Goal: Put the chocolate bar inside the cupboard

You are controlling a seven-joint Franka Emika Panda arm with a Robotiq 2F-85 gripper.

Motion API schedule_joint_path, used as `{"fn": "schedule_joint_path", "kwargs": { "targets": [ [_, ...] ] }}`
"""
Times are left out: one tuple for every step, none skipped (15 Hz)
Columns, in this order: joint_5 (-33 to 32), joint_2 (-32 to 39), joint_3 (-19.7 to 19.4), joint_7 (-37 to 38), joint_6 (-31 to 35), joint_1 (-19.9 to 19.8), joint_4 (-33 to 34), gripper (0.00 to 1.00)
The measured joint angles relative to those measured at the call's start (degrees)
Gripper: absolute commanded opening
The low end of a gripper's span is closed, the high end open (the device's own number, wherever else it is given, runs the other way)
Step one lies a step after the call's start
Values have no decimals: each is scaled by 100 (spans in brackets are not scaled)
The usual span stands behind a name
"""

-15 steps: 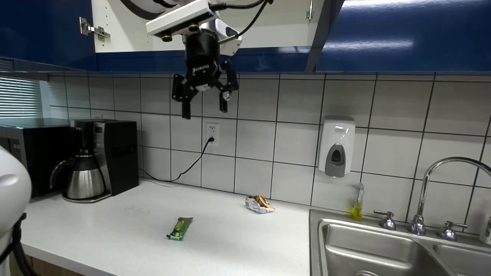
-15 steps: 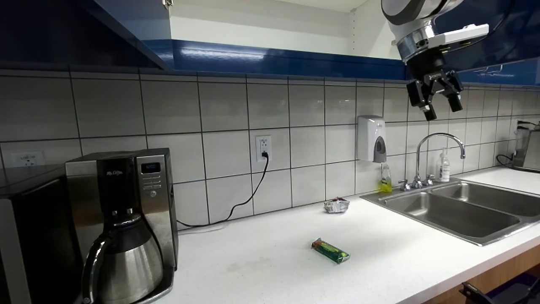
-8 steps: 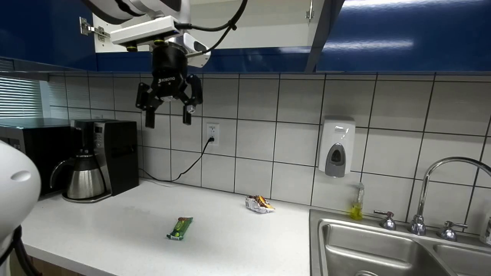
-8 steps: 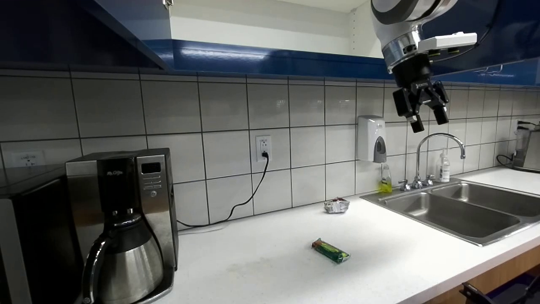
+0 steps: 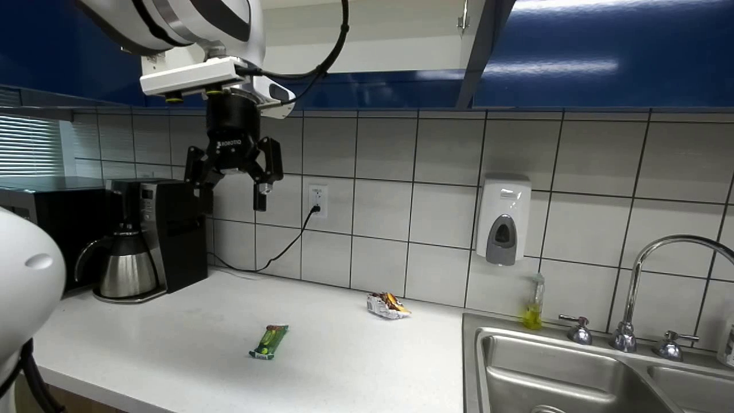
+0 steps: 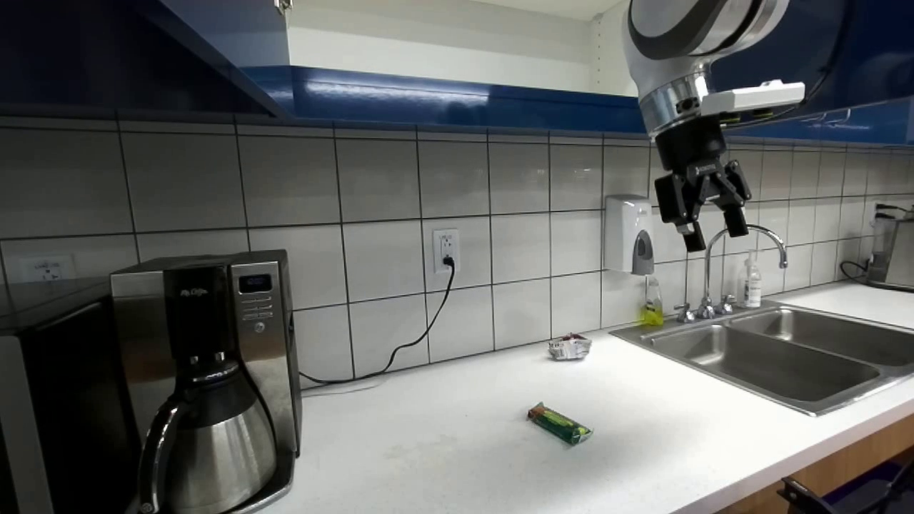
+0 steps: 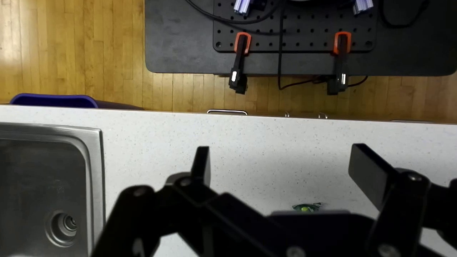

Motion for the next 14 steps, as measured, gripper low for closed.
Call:
{"fn": "schedule_joint_path", "kwargs": {
  "targets": [
    [5,1,0,41,194,0,-125,100],
    [6,5,0,76,398,0,-251,100],
    [6,13,0,105,601,0,-374,100],
    [6,29,0,137,811,0,-494,100],
    [6,59,0,166,1028,0,-609,100],
    [5,104,0,188,1255,0,-727,100],
    [5,168,0,208,1492,0,-848,100],
    [5,245,0,227,1729,0,-967,100],
    [5,330,0,250,1965,0,-1081,100],
    [5,429,0,268,2219,0,-1193,100],
    [5,535,6,292,2472,0,-1298,100],
    [5,660,23,314,2734,0,-1399,100],
    [5,793,42,322,2973,0,-1479,100],
    [5,945,69,345,3200,0,-1543,100]
  ]
}}
